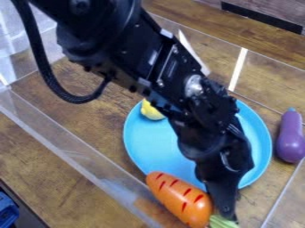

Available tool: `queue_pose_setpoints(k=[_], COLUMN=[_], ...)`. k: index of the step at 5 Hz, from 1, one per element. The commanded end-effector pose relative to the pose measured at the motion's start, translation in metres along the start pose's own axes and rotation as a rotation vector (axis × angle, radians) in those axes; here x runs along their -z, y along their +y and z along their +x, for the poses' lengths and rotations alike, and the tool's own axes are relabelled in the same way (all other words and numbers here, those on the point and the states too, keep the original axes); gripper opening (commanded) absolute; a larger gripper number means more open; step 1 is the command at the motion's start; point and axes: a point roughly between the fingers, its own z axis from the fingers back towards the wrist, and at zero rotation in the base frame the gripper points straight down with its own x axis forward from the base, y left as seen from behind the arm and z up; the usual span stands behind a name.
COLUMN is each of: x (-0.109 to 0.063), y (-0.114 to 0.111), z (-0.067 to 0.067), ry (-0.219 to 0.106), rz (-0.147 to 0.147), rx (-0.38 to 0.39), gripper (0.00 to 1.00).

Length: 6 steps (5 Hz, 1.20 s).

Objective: Move the carrot to the left side

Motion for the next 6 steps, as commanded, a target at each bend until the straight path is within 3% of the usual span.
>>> queue_pose_setpoints(k=[1,6], x=[0.0058,-0.0012], y=[-0.0008,0.0010], z=[-0.0102,-0.0111], ry=[0.036,-0.002], rz=[-0.029,-0.051], rx=[-0.003,-0.003], gripper=[0.00,0.00])
